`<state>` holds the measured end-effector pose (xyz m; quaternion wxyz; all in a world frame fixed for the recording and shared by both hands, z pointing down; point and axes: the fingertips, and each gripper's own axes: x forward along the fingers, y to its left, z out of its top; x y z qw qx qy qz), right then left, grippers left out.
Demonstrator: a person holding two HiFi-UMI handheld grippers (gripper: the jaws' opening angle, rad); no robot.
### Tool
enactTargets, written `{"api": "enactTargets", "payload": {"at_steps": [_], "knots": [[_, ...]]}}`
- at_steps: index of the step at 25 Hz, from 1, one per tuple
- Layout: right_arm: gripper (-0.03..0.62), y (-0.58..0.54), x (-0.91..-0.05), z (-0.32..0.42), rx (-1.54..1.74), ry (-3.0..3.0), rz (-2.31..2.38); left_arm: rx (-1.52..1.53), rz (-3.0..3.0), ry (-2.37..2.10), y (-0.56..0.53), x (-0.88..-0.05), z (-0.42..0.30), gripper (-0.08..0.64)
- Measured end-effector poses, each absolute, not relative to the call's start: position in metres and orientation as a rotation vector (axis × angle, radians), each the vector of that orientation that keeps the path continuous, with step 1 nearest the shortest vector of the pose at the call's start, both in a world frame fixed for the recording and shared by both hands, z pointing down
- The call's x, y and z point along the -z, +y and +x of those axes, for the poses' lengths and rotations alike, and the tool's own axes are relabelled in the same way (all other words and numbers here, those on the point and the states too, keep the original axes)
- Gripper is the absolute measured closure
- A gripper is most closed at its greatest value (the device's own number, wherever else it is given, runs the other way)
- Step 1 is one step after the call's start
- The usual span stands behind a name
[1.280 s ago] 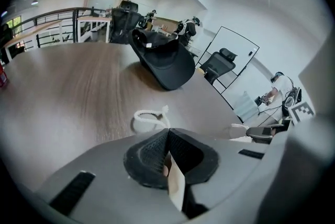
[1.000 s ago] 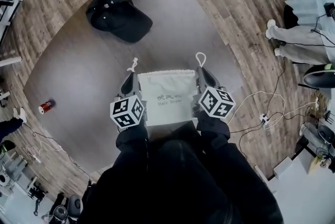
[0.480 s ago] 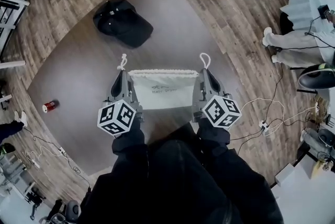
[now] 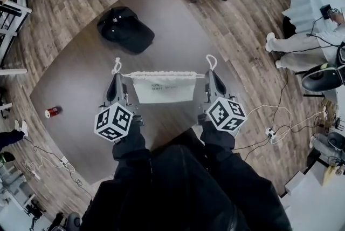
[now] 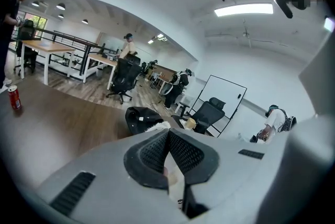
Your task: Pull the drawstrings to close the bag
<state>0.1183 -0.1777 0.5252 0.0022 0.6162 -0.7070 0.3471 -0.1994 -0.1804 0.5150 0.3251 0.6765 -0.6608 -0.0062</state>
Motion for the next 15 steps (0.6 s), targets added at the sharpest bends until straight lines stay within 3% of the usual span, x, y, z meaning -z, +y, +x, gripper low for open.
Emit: {"api": "enactTargets", "payload": {"at_steps": [15], "knots": [[0.568,-0.182,-0.468,0.136,-0.860,-2.262,2.001,0.115,1.820,-1.808,-0.175,-0.456,-0.211,0.529]]}}
